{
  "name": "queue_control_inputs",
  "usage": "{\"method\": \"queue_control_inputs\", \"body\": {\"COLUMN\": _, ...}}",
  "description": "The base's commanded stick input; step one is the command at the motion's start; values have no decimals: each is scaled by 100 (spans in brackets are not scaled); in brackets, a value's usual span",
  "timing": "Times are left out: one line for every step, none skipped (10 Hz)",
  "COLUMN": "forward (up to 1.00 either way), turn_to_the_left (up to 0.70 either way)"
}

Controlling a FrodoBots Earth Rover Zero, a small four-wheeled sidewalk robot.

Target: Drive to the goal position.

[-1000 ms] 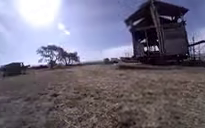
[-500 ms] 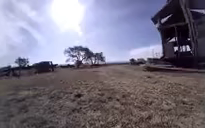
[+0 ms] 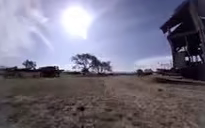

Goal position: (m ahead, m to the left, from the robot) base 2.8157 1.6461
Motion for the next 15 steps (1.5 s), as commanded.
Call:
{"method": "queue_control_inputs", "body": {"forward": 70, "turn_to_the_left": 0}}
{"method": "queue_control_inputs", "body": {"forward": 70, "turn_to_the_left": 0}}
{"method": "queue_control_inputs", "body": {"forward": 70, "turn_to_the_left": 0}}
{"method": "queue_control_inputs", "body": {"forward": 70, "turn_to_the_left": 0}}
{"method": "queue_control_inputs", "body": {"forward": 70, "turn_to_the_left": 0}}
{"method": "queue_control_inputs", "body": {"forward": 70, "turn_to_the_left": 0}}
{"method": "queue_control_inputs", "body": {"forward": 70, "turn_to_the_left": 0}}
{"method": "queue_control_inputs", "body": {"forward": 70, "turn_to_the_left": 0}}
{"method": "queue_control_inputs", "body": {"forward": 70, "turn_to_the_left": 0}}
{"method": "queue_control_inputs", "body": {"forward": 70, "turn_to_the_left": 0}}
{"method": "queue_control_inputs", "body": {"forward": 70, "turn_to_the_left": 0}}
{"method": "queue_control_inputs", "body": {"forward": 70, "turn_to_the_left": 0}}
{"method": "queue_control_inputs", "body": {"forward": 70, "turn_to_the_left": 0}}
{"method": "queue_control_inputs", "body": {"forward": 70, "turn_to_the_left": 0}}
{"method": "queue_control_inputs", "body": {"forward": 70, "turn_to_the_left": 0}}
